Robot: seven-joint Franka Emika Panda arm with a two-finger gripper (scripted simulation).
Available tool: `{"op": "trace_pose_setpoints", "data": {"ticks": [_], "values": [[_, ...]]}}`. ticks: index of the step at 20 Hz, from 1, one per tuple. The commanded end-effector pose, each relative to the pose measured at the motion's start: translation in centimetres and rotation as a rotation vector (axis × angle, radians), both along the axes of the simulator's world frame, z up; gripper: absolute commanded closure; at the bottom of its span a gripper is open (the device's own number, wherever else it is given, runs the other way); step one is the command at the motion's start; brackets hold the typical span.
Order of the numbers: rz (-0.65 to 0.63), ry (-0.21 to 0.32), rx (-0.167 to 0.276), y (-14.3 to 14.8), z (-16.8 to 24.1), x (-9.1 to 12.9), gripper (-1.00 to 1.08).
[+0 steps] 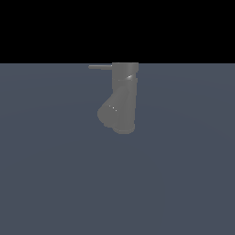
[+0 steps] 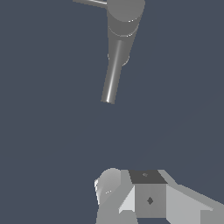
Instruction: Turn on the faucet by rotating a designated handle.
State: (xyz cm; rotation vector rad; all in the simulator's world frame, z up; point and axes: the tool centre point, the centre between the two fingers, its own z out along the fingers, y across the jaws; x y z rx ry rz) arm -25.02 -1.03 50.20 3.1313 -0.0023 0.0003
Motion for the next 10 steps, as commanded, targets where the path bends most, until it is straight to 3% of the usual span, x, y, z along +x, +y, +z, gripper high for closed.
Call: {"op": "trace_pose_setpoints", "data": {"ticks": [1, 10], "values": [[0.0, 0.0, 0.0, 0.0, 0.0, 0.0, 1.08], [-0.013, -0.002, 0.022, 0.32, 0.15, 0.48, 1.08]]}}
